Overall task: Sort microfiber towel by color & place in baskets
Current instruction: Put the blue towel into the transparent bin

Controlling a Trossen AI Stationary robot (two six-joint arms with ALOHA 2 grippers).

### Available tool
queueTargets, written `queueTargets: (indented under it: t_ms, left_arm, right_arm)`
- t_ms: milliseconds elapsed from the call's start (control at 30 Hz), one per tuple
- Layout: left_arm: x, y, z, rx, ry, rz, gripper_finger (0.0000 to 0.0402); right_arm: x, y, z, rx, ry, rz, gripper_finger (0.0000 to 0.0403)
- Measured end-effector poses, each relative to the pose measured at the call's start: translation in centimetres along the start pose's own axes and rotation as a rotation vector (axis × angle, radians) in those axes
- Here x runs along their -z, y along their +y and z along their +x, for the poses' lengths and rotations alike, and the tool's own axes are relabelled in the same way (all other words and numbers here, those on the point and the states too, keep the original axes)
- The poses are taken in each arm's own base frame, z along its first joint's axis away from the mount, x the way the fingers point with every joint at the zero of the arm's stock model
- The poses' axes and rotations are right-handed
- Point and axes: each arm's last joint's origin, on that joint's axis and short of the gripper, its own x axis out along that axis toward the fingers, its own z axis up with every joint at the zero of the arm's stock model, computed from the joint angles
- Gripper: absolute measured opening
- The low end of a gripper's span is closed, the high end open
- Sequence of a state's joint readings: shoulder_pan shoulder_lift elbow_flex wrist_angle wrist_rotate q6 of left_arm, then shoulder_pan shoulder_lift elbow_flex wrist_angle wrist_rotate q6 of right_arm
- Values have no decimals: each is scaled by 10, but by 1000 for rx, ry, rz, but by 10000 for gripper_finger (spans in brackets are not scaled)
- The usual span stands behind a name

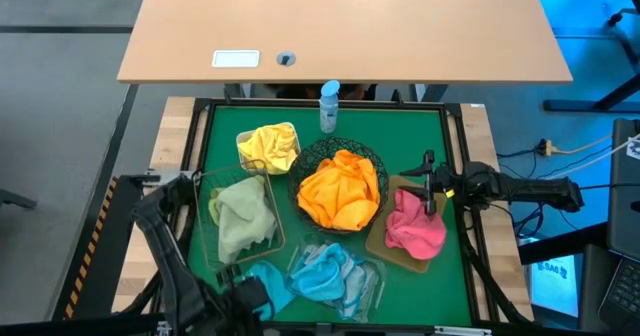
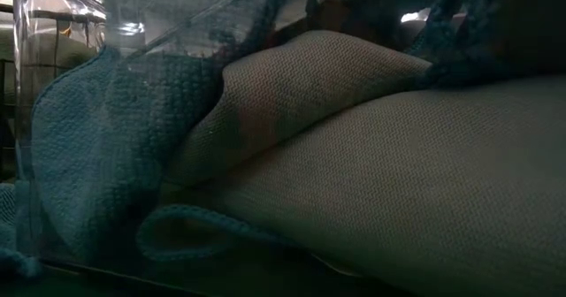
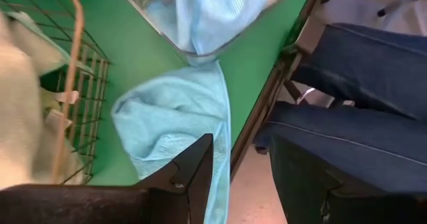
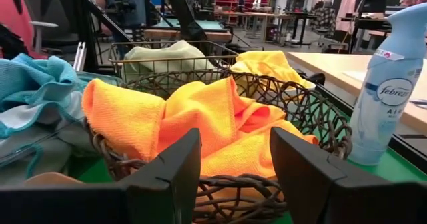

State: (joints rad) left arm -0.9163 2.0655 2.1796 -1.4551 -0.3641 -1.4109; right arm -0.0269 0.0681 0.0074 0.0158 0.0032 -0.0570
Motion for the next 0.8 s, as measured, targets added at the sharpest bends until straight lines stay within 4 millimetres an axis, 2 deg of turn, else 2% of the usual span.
queueTargets:
  t_ms: [267,600,700,800]
  left_arm:
    - [13,-15,41,-78,42,20,142]
    - [15,-21,91,-187,154,-42,142]
    - [17,-22,104,-217,171,-117,142]
    - [20,-24,112,-249,179,-279,142]
  right_arm:
    - [0,0,0,2,3,1,179]
    - [0,0,0,3,3,2,179]
    - [0,0,0,3,3,3,179]
    - [0,0,0,3,4,3,179]
